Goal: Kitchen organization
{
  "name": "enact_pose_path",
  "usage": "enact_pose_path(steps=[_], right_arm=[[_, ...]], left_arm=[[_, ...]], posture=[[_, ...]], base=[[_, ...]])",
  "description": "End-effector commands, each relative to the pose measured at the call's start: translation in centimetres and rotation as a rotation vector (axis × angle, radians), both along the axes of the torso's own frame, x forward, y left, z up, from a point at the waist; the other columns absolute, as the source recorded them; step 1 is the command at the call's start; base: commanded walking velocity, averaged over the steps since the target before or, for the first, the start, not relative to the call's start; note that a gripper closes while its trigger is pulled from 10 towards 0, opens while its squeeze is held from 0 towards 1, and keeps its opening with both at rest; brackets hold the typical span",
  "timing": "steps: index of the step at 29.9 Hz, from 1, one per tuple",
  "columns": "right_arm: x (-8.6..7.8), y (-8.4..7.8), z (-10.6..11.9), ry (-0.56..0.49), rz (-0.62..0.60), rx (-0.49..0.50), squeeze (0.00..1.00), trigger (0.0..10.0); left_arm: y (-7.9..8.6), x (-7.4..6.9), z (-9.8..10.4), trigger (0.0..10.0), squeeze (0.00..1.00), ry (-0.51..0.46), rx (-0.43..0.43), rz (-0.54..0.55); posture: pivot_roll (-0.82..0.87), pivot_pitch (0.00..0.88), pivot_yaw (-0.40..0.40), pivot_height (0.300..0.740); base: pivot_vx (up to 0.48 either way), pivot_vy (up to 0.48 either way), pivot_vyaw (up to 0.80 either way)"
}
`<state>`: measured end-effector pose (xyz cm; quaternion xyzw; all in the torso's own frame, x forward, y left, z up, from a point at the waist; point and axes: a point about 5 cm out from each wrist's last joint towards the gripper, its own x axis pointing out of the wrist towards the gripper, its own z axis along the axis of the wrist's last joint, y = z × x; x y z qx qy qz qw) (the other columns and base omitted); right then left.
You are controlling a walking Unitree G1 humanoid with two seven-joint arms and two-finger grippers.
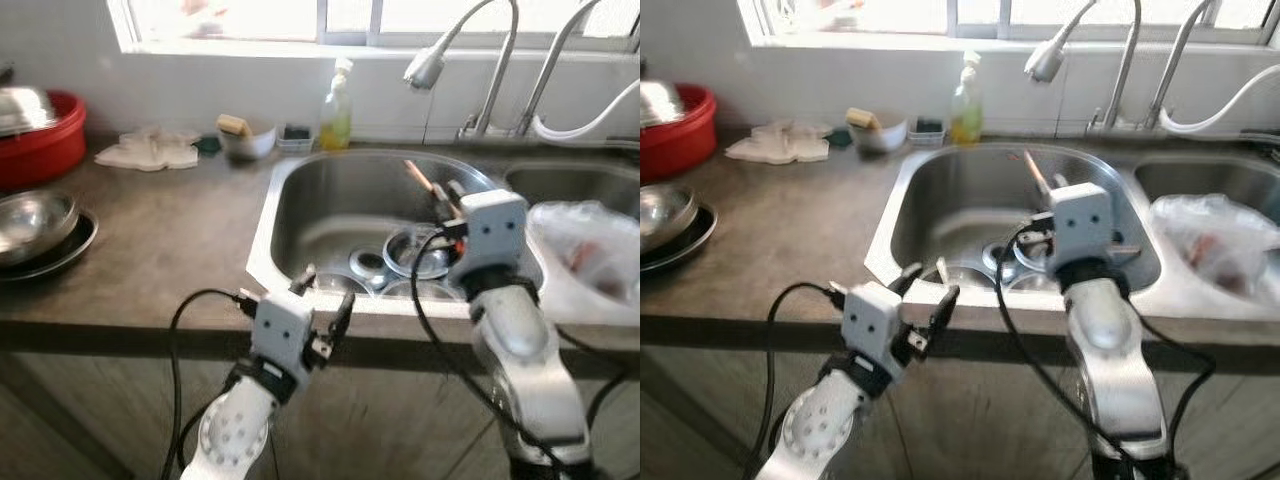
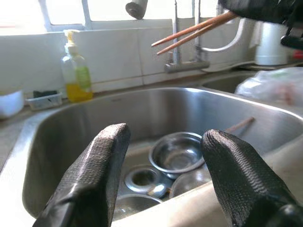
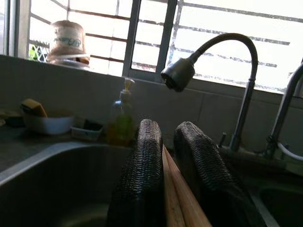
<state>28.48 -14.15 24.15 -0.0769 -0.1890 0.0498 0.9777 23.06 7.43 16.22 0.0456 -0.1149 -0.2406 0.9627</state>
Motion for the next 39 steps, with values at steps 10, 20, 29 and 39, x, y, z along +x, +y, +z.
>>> enact_pose_path(steps=[10,20,29,39], right_arm=[[3.1,-1.2,-1.5,0.164,-0.013,-0.128,0.00,10.0],[6.4,-3.0,-2.6,0.308,-0.100,-0.120,0.00,10.0],[8.0,-4.6,-4.4,0.442,-0.165,-0.106,0.00,10.0],[7.8,-4.6,-5.1,0.445,-0.179,-0.084,1.00,10.0]], left_arm=[[0.3,0.0,-0.4,10.0,0.00,0.024,0.002,0.025],[0.2,-0.7,-0.3,10.0,0.00,0.033,-0.006,0.027],[0.1,-1.7,0.0,10.0,0.00,0.040,-0.025,0.013],[-0.3,-2.2,0.0,10.0,0.00,0.050,-0.040,-0.023]], posture=[[0.17,0.066,-0.042,0.740],[0.19,0.090,-0.051,0.740],[0.21,0.119,-0.062,0.740],[0.21,0.135,-0.057,0.740]], base=[[0.000,0.000,0.00],[0.000,0.000,0.00],[0.000,0.000,0.00],[0.000,0.000,0.00]])
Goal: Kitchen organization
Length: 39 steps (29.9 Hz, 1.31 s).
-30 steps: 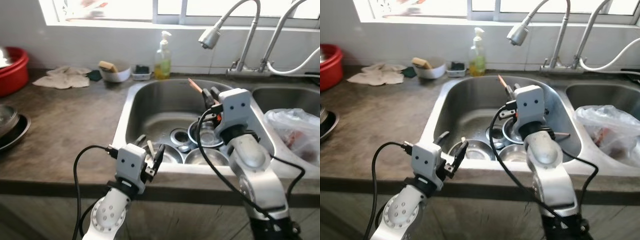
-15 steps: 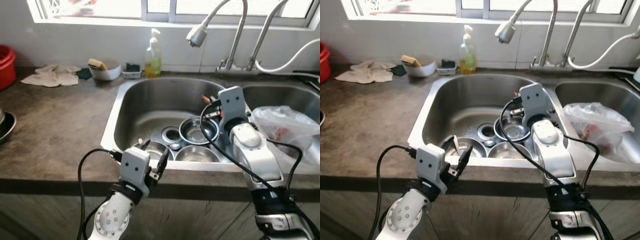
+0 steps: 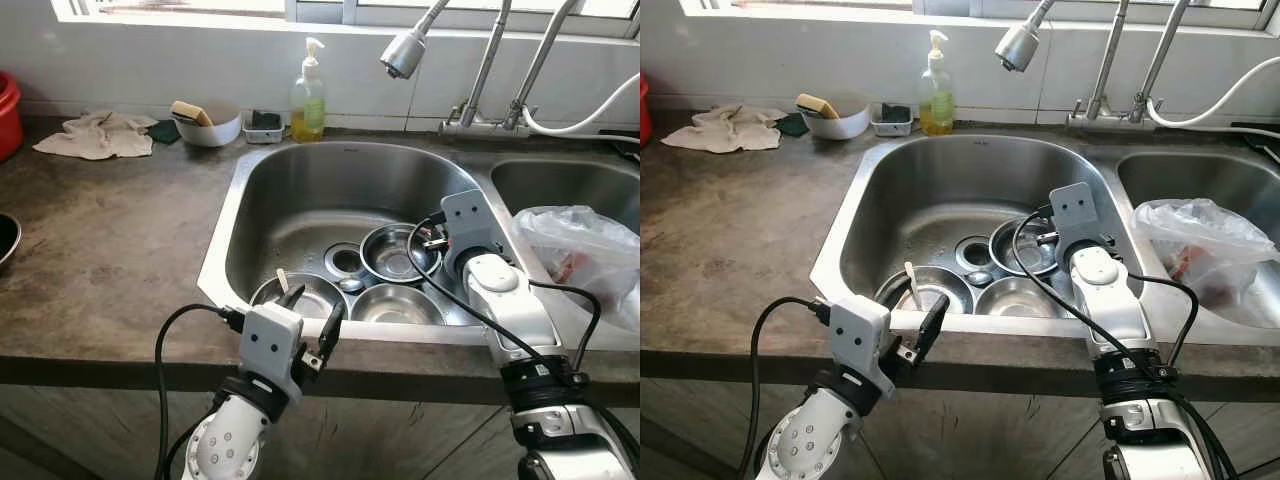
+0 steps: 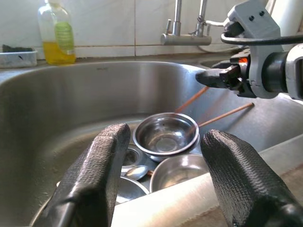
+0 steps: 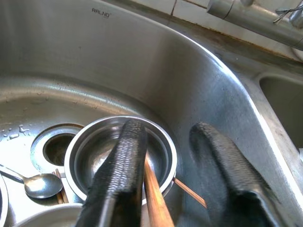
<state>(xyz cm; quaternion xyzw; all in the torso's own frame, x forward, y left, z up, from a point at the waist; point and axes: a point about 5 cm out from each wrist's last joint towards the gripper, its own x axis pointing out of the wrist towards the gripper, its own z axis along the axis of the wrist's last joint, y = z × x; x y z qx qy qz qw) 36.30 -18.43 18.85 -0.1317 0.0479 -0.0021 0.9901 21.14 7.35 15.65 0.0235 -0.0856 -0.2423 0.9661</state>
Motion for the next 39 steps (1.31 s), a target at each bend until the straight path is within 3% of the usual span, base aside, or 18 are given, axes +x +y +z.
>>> enact_pose_path(steps=[1,5,6,8,9,16,19,23,24,30,39], right_arm=[[0.0,-0.3,0.2,-0.017,-0.025,0.015,1.00,10.0],[-0.3,0.1,0.5,-0.047,-0.020,0.032,1.00,10.0],[-0.4,0.1,0.5,-0.048,-0.022,0.028,0.20,10.0],[-0.5,0.2,0.5,-0.048,-0.024,0.024,0.20,10.0],[-0.6,0.3,0.6,-0.061,-0.023,0.024,0.00,10.0],[-3.4,1.6,3.7,-0.296,0.029,0.070,0.00,10.0],[-4.6,2.1,4.3,-0.349,0.055,0.095,0.00,10.0],[-5.7,2.4,4.2,-0.374,0.064,0.113,0.00,10.0],[-6.9,2.6,4.0,-0.395,0.073,0.133,0.00,10.0],[-9.0,3.1,2.8,-0.377,0.072,0.187,0.00,10.0],[-9.9,3.7,1.9,-0.354,0.096,0.194,0.00,10.0]], left_arm=[[-0.2,-0.2,0.7,10.0,0.00,-0.018,-0.014,-0.017],[-0.2,-0.1,0.7,10.0,0.00,-0.022,-0.012,-0.018],[-0.2,0.0,0.8,10.0,0.00,-0.023,-0.013,-0.017],[-0.2,0.1,0.8,10.0,0.00,-0.024,-0.013,-0.017],[-0.2,0.2,0.8,10.0,0.00,-0.025,-0.011,-0.018],[0.1,0.7,0.6,10.0,0.00,-0.029,-0.004,-0.010],[0.2,0.9,0.5,10.0,0.00,-0.029,-0.004,-0.007],[0.1,1.1,0.6,10.0,0.00,-0.031,-0.004,-0.006],[0.0,1.3,0.8,10.0,0.00,-0.039,-0.010,-0.004],[0.1,1.7,0.8,10.0,0.00,-0.047,-0.013,-0.005],[0.1,2.0,0.8,10.0,0.00,-0.058,-0.009,-0.012]], posture=[[0.20,0.133,-0.056,0.740],[0.20,0.128,-0.054,0.740],[0.20,0.123,-0.053,0.740],[0.20,0.123,-0.053,0.740],[0.20,0.116,-0.049,0.740],[0.19,0.099,-0.047,0.740],[0.18,0.089,-0.042,0.740],[0.18,0.084,-0.039,0.740],[0.18,0.075,-0.045,0.740],[0.16,0.061,-0.038,0.740],[0.16,0.047,-0.035,0.740]], base=[[0.000,0.000,0.00],[0.000,0.000,0.00],[0.000,0.000,0.00],[0.000,0.000,0.00],[0.000,0.000,0.00],[0.000,0.000,0.00],[0.000,0.000,0.00],[0.000,0.000,0.00],[0.000,0.000,0.00],[0.000,0.000,0.00],[0.000,0.000,0.05]])
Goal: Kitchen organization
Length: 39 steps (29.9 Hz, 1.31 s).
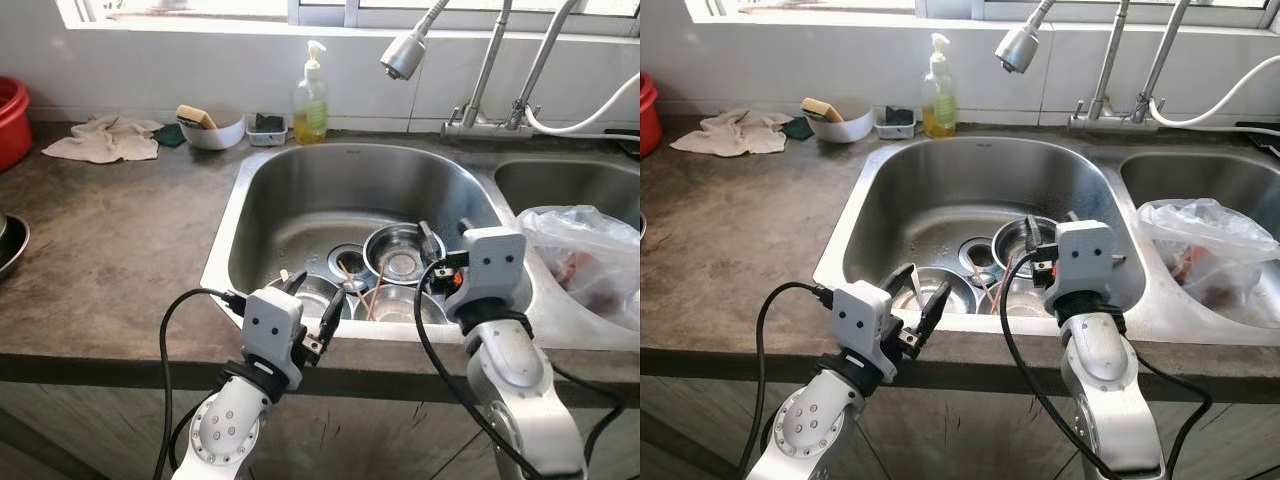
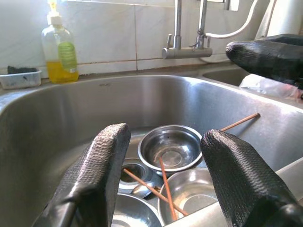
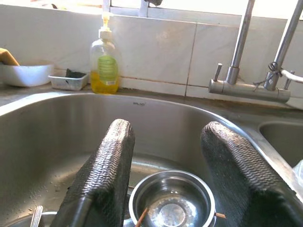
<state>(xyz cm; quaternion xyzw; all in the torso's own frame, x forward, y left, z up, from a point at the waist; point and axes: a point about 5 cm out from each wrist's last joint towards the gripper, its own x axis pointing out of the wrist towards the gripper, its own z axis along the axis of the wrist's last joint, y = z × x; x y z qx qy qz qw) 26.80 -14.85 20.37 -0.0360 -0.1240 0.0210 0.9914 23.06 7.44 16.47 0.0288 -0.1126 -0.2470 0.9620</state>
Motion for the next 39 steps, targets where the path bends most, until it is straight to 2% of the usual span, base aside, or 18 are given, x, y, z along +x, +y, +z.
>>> enact_pose_path(steps=[1,4,13,24,31,39], right_arm=[[-0.4,0.2,0.4,-0.019,0.011,0.002,0.00,10.0],[-0.5,0.3,0.3,-0.019,0.008,0.010,0.00,10.0],[-0.2,0.8,0.4,-0.022,0.025,0.027,0.00,10.0],[-0.3,1.1,0.3,-0.019,0.039,0.036,0.00,10.0],[-0.2,1.3,0.4,-0.019,0.044,0.042,0.00,10.0],[-0.2,1.3,0.5,-0.019,0.047,0.045,0.00,10.0]], left_arm=[[0.0,0.1,0.0,10.0,0.00,-0.004,-0.007,-0.001],[0.0,0.0,-0.1,10.0,0.00,-0.001,-0.007,-0.001],[0.0,-0.2,-0.3,10.0,0.00,0.009,-0.005,-0.018],[0.0,-0.2,-0.3,10.0,0.00,0.013,0.003,-0.024],[0.1,-0.1,-0.3,10.0,0.00,0.017,-0.001,-0.024],[0.1,-0.2,-0.4,10.0,0.00,0.018,0.008,-0.014]], posture=[[0.16,0.047,-0.035,0.740],[0.16,0.039,-0.033,0.740],[0.17,0.029,-0.029,0.740],[0.17,0.024,-0.021,0.740],[0.17,0.025,-0.019,0.740],[0.17,0.042,-0.018,0.740]], base=[[0.000,0.000,0.41],[0.000,0.082,0.80],[-0.034,0.428,0.80],[0.000,0.000,0.80],[0.000,0.439,0.80],[0.000,0.000,0.80]])
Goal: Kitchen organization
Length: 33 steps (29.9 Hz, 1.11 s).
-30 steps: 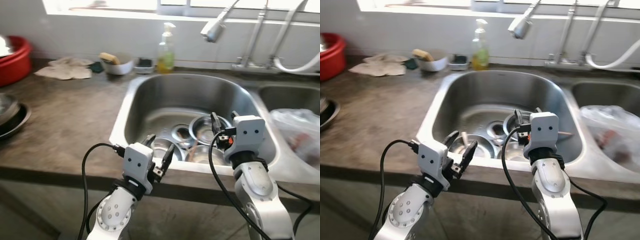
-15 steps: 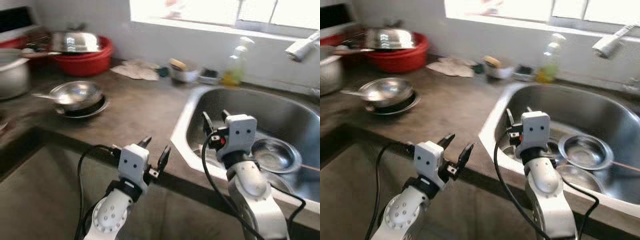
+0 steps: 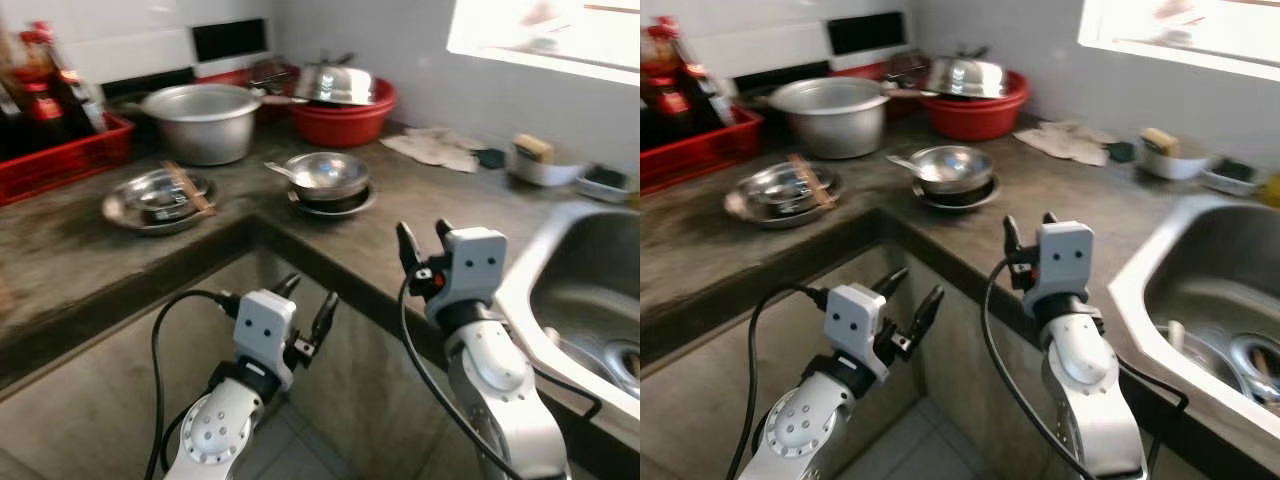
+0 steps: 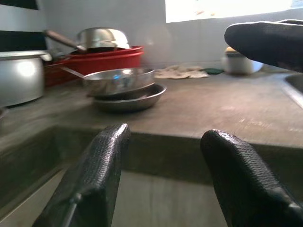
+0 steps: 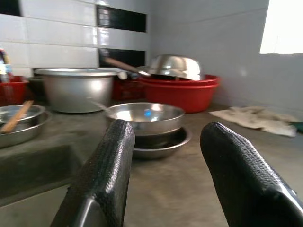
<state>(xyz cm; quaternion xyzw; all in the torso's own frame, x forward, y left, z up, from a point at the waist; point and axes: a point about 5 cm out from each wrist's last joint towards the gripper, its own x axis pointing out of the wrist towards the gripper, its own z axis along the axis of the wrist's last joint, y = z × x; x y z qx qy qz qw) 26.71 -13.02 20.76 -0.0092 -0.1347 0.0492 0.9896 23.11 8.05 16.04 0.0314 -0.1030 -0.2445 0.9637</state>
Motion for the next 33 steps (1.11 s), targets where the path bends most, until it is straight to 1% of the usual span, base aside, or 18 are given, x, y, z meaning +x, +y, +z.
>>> enact_pose_path(steps=[1,4,8,14,18,22,24,33], right_arm=[[-0.1,-0.5,0.1,0.001,-0.013,0.002,0.00,10.0],[0.0,-0.3,0.1,0.009,-0.002,0.018,0.00,10.0],[0.1,-0.2,0.1,0.012,0.006,0.020,0.00,10.0],[0.2,-0.1,0.1,0.006,0.026,-0.017,0.00,10.0],[0.3,0.2,0.2,0.003,0.033,-0.036,0.00,10.0],[0.5,0.2,0.5,-0.010,0.037,-0.033,0.00,10.0],[0.7,0.0,0.6,-0.014,0.029,-0.026,0.00,10.0],[1.2,-0.3,1.3,-0.041,0.022,-0.028,0.00,10.0]], left_arm=[[-0.5,-0.3,0.0,10.0,0.00,0.002,-0.001,-0.019],[-0.5,-0.2,-0.1,10.0,0.00,0.002,0.010,-0.011],[-0.6,-0.2,-0.1,10.0,0.00,0.006,-0.001,-0.010],[-0.5,-0.2,-0.1,10.0,0.00,0.008,0.006,0.003],[-0.5,-0.2,-0.1,10.0,0.00,0.004,0.013,0.004],[-0.2,0.1,0.0,10.0,0.00,-0.006,0.015,0.045],[-0.2,0.1,0.0,10.0,0.00,-0.011,0.030,0.040],[-0.3,0.1,-0.1,10.0,0.00,-0.005,0.023,0.038]], posture=[[0.17,0.042,-0.018,0.740],[0.17,0.047,-0.025,0.740],[0.17,0.050,-0.028,0.740],[0.17,0.055,-0.031,0.740],[0.17,0.057,-0.035,0.740],[0.17,0.058,-0.034,0.740],[0.17,0.059,-0.032,0.740],[0.17,0.062,-0.032,0.740]], base=[[0.000,0.000,0.80],[0.000,0.000,0.00],[0.000,0.000,0.00],[0.000,0.000,0.00],[0.000,0.000,0.80],[0.371,0.000,0.69],[0.472,0.000,0.00],[0.473,0.000,0.00]])
